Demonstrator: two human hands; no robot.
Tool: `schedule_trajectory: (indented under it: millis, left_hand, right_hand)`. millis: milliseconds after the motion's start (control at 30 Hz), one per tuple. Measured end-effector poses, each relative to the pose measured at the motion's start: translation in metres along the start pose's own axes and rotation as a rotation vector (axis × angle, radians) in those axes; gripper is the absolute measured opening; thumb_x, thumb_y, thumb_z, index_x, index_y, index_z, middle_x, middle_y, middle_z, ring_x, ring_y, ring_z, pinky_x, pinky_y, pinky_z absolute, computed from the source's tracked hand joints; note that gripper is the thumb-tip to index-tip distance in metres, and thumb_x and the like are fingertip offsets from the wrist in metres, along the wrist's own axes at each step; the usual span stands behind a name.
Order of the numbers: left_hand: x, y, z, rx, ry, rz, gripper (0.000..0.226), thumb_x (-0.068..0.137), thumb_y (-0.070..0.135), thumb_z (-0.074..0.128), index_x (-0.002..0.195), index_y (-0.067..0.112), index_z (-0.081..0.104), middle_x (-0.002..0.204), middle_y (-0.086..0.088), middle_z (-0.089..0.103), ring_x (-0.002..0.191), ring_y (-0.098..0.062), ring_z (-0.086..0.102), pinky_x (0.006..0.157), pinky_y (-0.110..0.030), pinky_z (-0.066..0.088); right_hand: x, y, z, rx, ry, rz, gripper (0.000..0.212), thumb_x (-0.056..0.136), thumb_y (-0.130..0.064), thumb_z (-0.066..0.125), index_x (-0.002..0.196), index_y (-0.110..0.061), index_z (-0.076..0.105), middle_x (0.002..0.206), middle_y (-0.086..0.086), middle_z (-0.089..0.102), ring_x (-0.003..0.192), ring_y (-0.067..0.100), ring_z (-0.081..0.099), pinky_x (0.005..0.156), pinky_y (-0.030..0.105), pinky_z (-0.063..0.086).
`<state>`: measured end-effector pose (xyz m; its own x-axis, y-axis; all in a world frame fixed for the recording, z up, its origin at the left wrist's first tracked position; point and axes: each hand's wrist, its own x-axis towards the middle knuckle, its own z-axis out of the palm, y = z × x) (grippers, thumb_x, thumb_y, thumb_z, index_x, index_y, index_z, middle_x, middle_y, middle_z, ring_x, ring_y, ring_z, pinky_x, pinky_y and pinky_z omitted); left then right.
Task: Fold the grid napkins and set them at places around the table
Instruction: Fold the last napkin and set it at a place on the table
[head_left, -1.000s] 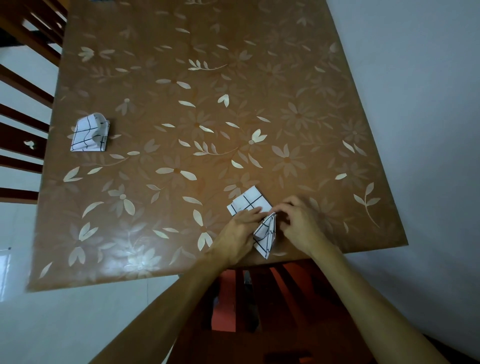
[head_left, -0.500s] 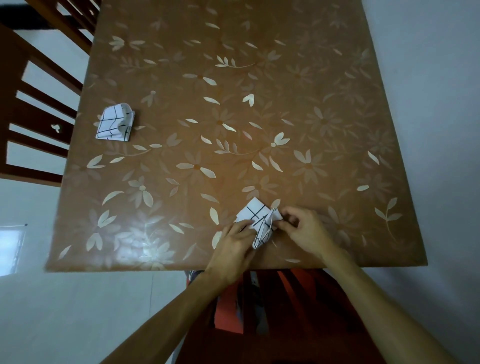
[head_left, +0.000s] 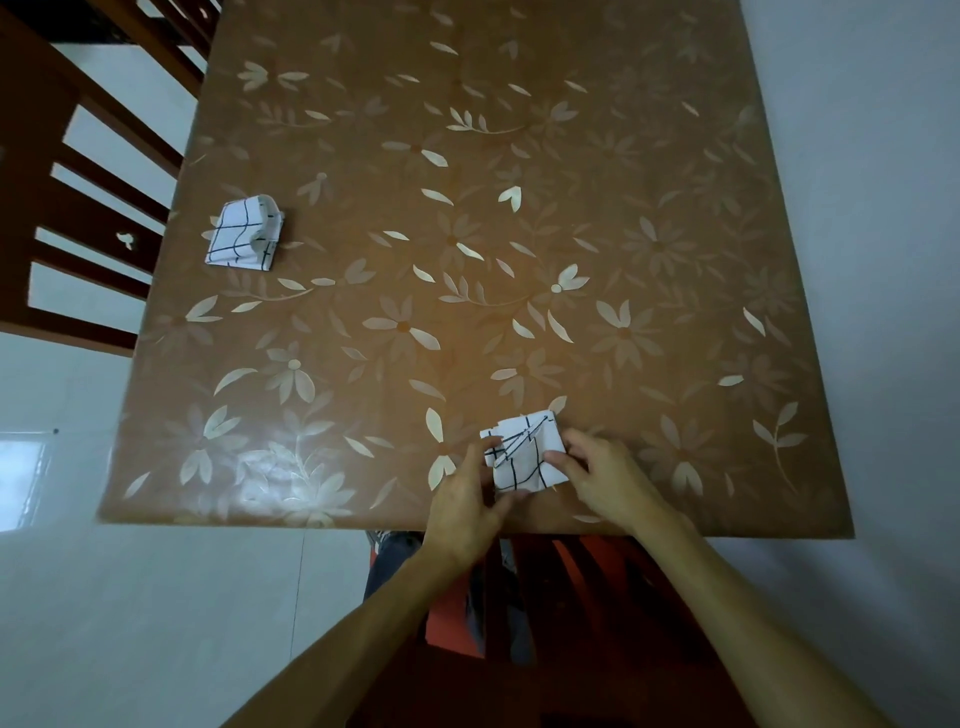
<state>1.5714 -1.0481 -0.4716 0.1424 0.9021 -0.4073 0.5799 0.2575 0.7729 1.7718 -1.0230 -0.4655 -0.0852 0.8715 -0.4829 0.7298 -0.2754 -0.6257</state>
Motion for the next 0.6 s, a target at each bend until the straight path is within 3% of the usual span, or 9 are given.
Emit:
schedule_trajectory:
  millis: [133,233,500,600]
  left_hand:
    - [0.001,0.007,0.007,0.038,0.073,-0.028,0.041,0.093,0.035,0.065,0.128,0.023,0.047,0.11,0.007,0.074,0.099,-0.015,0.07,0.081,-0.032,0.055]
    - [0.004,0.012,0.011,0.06,0.134,-0.096,0.036,0.095,0.036,0.063,0.122,0.018,0.047,0.105,0.002,0.074,0.096,-0.019,0.07,0.074,-0.03,0.05]
    - [0.016,0.011,0.015,0.226,0.251,-0.198,0.029,0.101,0.03,0.052,0.124,0.016,0.042,0.099,-0.012,0.071,0.095,-0.035,0.066,0.075,-0.042,0.05]
    - [0.017,0.001,0.011,0.382,0.246,-0.044,0.031,0.098,0.024,0.056,0.123,0.016,0.037,0.078,-0.012,0.071,0.076,-0.035,0.069,0.063,-0.044,0.057]
  right_hand:
    - [0.003,-0.001,0.009,0.037,0.068,0.095,0.022,0.096,-0.04,0.061,0.104,-0.019,0.061,0.084,-0.007,0.074,0.078,0.012,0.067,0.068,0.031,0.051]
    - [0.002,0.0,0.016,0.085,0.131,0.158,0.024,0.095,-0.041,0.062,0.107,-0.021,0.057,0.083,-0.006,0.072,0.078,0.012,0.066,0.063,0.025,0.044]
    - [-0.002,0.003,0.022,0.139,0.258,0.212,0.025,0.092,-0.04,0.067,0.106,-0.022,0.056,0.071,-0.007,0.068,0.067,0.011,0.062,0.054,0.022,0.038]
    - [-0.001,0.0,0.023,0.097,0.284,0.213,0.027,0.093,-0.04,0.067,0.107,-0.018,0.059,0.069,-0.01,0.065,0.071,0.014,0.062,0.058,0.028,0.043]
